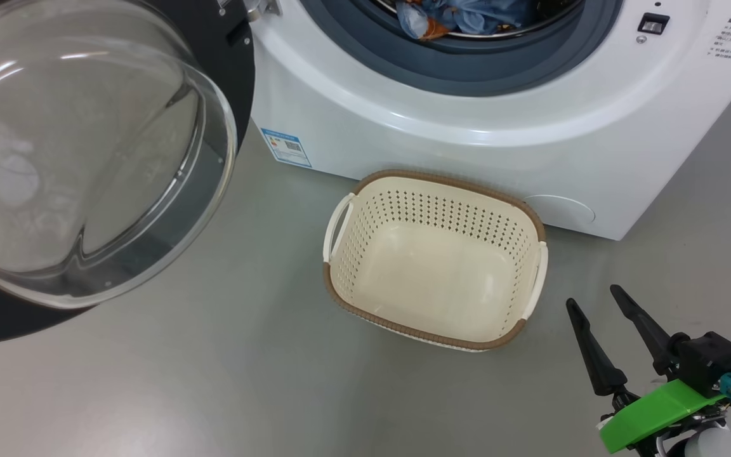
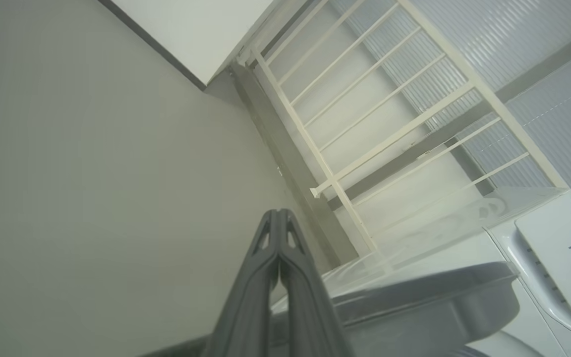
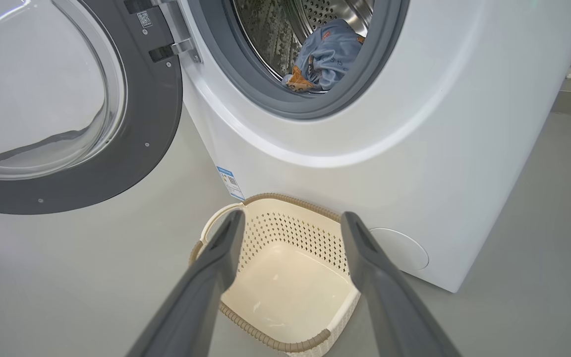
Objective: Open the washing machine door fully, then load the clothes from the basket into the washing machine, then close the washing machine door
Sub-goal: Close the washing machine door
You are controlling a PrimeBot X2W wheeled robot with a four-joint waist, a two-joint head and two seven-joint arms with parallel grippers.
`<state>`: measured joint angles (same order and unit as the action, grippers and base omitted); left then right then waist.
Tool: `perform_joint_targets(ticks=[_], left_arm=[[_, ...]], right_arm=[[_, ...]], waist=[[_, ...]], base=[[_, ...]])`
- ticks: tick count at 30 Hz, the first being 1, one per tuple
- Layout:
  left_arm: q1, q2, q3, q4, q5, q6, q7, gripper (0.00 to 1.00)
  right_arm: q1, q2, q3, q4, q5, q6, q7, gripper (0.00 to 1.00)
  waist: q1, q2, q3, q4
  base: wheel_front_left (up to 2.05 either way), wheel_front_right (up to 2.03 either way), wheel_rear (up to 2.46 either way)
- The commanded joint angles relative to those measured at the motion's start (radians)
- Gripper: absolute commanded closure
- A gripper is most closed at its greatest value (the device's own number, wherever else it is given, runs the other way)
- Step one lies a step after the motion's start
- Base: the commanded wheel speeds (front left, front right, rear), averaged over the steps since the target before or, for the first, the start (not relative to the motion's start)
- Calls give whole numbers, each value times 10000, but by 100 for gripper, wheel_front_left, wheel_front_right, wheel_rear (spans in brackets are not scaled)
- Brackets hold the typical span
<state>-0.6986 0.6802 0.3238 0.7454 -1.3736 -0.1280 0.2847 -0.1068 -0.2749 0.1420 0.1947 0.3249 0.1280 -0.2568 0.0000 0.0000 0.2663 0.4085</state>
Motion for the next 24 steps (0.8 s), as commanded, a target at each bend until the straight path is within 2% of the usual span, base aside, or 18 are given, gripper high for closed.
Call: perform_joint_targets(ticks=[1,13,24], left_arm=[[-213,879,111,-68,-175,-26,410,100],[-68,777,-641,280,-907,-26,3056,100],[961,816,-1188,-1561,-1407,-26,5106,100]], right_arm=[[-192,-103,185,-248,12,27,-49,0],[-191,-49,210,-175,12,27,-49,0],[130,167,65,-140,79,27,-49,0]], waist=[[0,0,54,-22],[0,0,-112,-8],[0,0,-697,46]], base=[[0,0,0],[0,0,0],[0,0,0]])
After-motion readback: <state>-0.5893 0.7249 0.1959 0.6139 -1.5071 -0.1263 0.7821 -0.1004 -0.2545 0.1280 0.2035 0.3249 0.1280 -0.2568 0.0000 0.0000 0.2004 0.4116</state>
